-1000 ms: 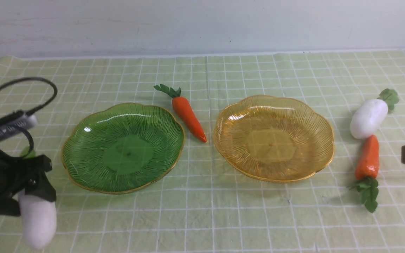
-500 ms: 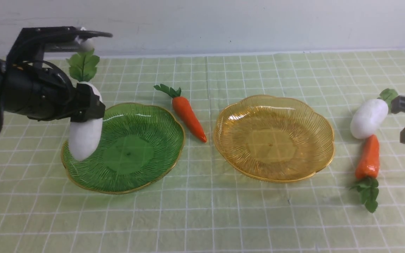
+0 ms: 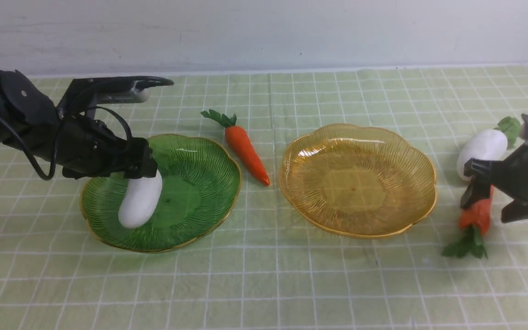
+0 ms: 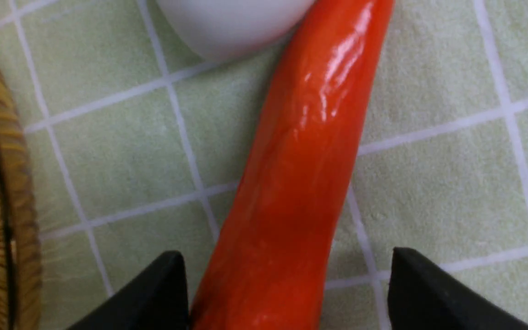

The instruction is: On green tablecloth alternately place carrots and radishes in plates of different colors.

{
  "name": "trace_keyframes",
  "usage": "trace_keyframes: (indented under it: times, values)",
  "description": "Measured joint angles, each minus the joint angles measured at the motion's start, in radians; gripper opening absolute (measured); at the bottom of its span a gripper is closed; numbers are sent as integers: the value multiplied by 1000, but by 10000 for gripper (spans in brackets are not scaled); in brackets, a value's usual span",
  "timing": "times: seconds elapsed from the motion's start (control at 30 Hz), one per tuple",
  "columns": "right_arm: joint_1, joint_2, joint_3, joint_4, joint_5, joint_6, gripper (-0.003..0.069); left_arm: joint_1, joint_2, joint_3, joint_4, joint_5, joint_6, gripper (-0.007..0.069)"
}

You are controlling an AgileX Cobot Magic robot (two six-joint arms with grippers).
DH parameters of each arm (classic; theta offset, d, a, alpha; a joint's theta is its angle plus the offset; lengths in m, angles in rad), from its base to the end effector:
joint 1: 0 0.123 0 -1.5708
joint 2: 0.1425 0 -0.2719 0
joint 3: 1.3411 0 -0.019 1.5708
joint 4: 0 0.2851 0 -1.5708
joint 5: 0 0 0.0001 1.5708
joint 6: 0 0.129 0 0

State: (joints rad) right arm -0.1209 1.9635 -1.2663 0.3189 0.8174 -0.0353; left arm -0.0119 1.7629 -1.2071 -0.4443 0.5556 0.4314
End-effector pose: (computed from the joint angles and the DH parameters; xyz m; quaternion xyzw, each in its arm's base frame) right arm 0.4049 -0.0195 0.0853 0.1421 0.9796 0.1174 0.0801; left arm 0.4218 -0.0343 0.1637 0.0612 0.9490 -0.1040 0.2913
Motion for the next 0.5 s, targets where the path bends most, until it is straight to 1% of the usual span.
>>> trace_keyframes:
  times: [0.03,0.07,0.1,0.13,0.17,0.2,0.3,0.37,0.43,0.47,0.5]
  values:
    - [0,6,-4,1,8,-7,520,0,0,-9,0,10,0,647]
    - [0,8,-12,1,28,-14,478,0,0,-20,0,24,-1,646]
    - [0,8,-15,1,38,-17,457,0,-2,-23,0,28,-1,644]
    - [0,8,-33,0,73,-23,356,0,-6,-47,0,59,-5,617]
    - [-1,6,-44,-2,95,-26,290,0,-9,-66,0,82,-19,581]
    - [-3,-1,-57,-4,121,-27,265,0,-17,-86,0,106,-32,529]
    - [-3,-48,-85,0,173,-29,288,0,-41,-148,1,185,-96,308]
    - [1,-122,-101,56,177,-43,288,-3,-63,-199,-10,242,-127,113]
    - [17,-173,-107,112,149,-71,288,-9,-75,-229,-26,262,-132,49]
    - [39,-197,-110,158,119,-104,288,-19,-79,-260,-48,270,-132,21]
    - [69,-208,-111,205,82,-145,288,-31,-79,-277,-68,271,-132,8]
